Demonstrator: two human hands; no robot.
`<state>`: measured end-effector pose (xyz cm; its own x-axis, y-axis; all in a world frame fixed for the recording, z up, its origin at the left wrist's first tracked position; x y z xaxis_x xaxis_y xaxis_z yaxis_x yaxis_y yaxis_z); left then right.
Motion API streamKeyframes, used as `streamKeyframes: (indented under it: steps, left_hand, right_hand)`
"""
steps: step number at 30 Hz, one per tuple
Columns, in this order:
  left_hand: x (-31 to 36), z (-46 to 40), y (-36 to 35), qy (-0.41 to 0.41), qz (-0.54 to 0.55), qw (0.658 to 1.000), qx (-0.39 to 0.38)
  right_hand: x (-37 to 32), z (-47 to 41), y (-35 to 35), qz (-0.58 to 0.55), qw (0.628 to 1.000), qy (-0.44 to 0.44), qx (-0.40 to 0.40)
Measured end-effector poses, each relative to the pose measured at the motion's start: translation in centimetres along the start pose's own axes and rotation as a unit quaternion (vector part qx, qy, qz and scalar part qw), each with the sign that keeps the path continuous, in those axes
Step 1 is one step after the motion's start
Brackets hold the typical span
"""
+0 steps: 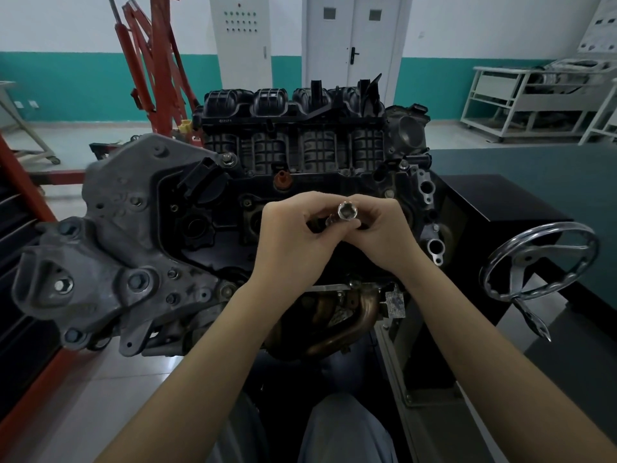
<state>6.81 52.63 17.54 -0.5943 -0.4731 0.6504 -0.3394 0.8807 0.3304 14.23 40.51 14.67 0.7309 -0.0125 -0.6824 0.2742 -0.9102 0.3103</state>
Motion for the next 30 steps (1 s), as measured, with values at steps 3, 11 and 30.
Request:
streamKeyframes:
  steps: [3, 11, 30]
  left_hand:
    - [-0.07, 0.00, -0.40, -0.002, 0.060, 0.997, -0.052]
    - [0.26, -0.03, 0.18, -0.018, -0.024, 1.000, 0.009]
    - [0.00, -0.03, -0.29, 0.014, 0.032, 0.999, -0.025]
  right_hand:
    - [0.03, 0.02, -0.10, 0.022, 1.000, 0.012, -0.005]
    - [-0.01, 0.02, -0.02, -0.002, 1.000, 0.001, 0.002]
    - [0.32, 0.01, 0.16, -0.008, 1.000, -0.003, 0.018]
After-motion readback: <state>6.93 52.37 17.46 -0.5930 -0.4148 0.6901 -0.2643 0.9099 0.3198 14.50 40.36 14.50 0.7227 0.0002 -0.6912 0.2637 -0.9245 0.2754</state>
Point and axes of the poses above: each hand's wrist, its own z-axis away from the middle knuckle, its own y-axis out of the back of the hand, x = y × z, the point moved 6 cm from there along -z, towards the middle knuckle, and after that the axes turned 6 degrees about -z, right-handed, at the moved point
